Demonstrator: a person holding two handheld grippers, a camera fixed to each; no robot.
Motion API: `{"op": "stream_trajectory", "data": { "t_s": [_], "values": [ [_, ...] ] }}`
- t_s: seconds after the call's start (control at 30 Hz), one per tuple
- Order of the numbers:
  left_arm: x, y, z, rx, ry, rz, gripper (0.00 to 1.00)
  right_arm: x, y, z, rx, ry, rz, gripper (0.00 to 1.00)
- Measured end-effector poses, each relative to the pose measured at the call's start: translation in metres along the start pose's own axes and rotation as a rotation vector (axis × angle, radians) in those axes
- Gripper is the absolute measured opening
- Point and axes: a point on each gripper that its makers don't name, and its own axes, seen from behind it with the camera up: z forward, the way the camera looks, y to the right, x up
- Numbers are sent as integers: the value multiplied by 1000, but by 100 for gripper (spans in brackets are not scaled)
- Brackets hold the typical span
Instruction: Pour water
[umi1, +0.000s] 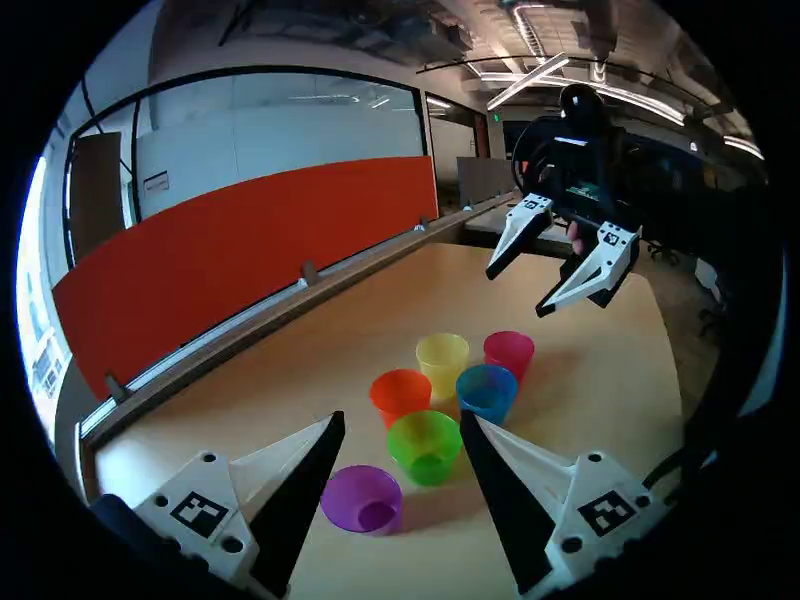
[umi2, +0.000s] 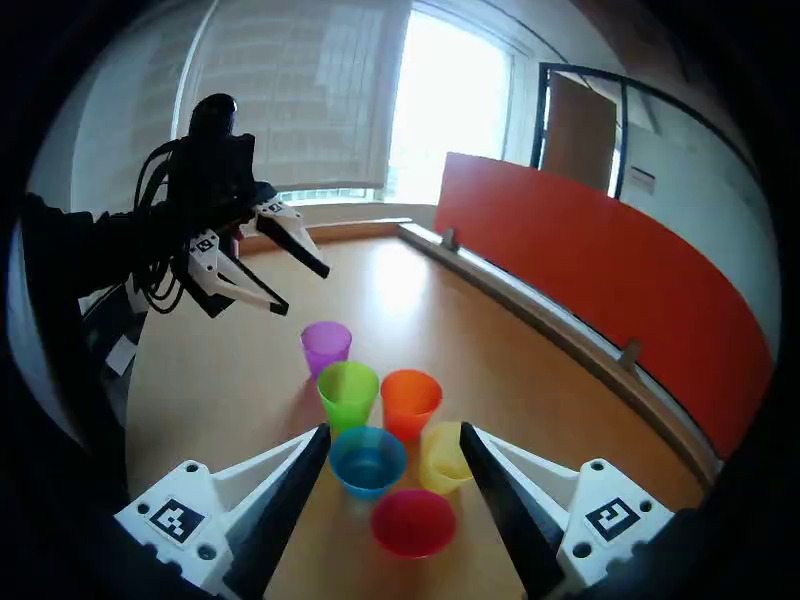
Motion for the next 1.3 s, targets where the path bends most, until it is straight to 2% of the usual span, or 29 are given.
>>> {"op": "stream_trajectory", "data": {
  "t_s": [0.57,0.97,1.3],
  "values": [
    [-31,12,19,-32,-62,-1,85,-31,-9,33,46,-55,-9,100],
    [-52,17,29,-46,-109,-3,85,-40,-14,45,65,-66,0,100],
    [-61,24,37,-64,-128,-2,85,-53,-18,55,77,-91,-16,100]
  ]
}}
